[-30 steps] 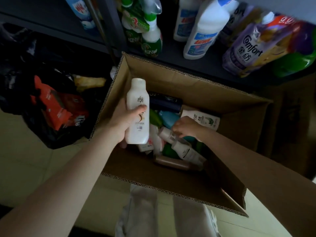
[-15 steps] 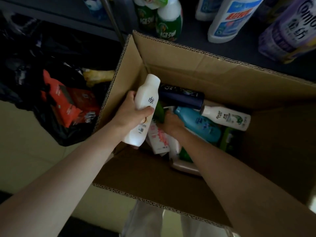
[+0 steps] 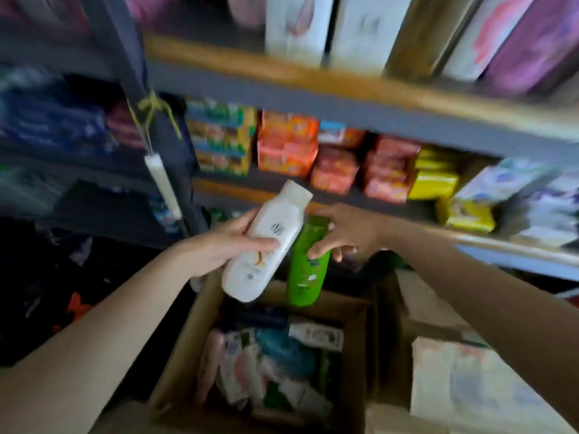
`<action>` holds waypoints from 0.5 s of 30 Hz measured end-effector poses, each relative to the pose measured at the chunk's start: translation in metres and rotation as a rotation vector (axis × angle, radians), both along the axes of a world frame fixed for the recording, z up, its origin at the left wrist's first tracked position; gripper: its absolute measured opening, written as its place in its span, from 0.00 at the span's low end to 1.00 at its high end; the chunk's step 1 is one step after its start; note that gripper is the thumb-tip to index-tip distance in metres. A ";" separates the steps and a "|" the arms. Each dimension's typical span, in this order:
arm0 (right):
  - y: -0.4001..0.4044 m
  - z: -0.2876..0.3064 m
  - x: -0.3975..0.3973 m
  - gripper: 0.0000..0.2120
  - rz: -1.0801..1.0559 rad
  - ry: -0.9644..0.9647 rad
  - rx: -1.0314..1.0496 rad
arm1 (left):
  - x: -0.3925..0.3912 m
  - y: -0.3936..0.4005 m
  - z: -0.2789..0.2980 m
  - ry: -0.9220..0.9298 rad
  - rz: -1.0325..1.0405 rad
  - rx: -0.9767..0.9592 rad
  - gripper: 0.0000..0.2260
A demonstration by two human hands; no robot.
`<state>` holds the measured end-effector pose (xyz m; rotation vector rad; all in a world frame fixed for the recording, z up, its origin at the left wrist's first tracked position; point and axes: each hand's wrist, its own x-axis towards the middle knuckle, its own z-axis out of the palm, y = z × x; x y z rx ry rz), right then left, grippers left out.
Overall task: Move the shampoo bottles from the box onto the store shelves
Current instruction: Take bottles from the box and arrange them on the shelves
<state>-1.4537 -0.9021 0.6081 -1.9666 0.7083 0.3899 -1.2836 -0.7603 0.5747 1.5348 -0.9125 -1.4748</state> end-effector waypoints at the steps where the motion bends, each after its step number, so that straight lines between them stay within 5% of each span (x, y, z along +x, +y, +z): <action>1: -0.004 0.035 -0.011 0.11 -0.040 -0.069 0.041 | -0.002 -0.006 0.030 0.019 -0.018 -0.053 0.25; 4: -0.008 0.137 -0.047 0.17 -0.180 -0.275 0.163 | -0.010 -0.022 0.123 0.026 -0.093 -0.206 0.34; 11: -0.009 0.298 -0.129 0.27 -0.516 -0.801 0.164 | -0.059 -0.059 0.272 -0.013 -0.134 -0.562 0.25; 15: -0.004 0.329 -0.150 0.15 -0.574 -0.806 0.006 | -0.091 -0.075 0.308 -0.097 -0.184 -0.653 0.25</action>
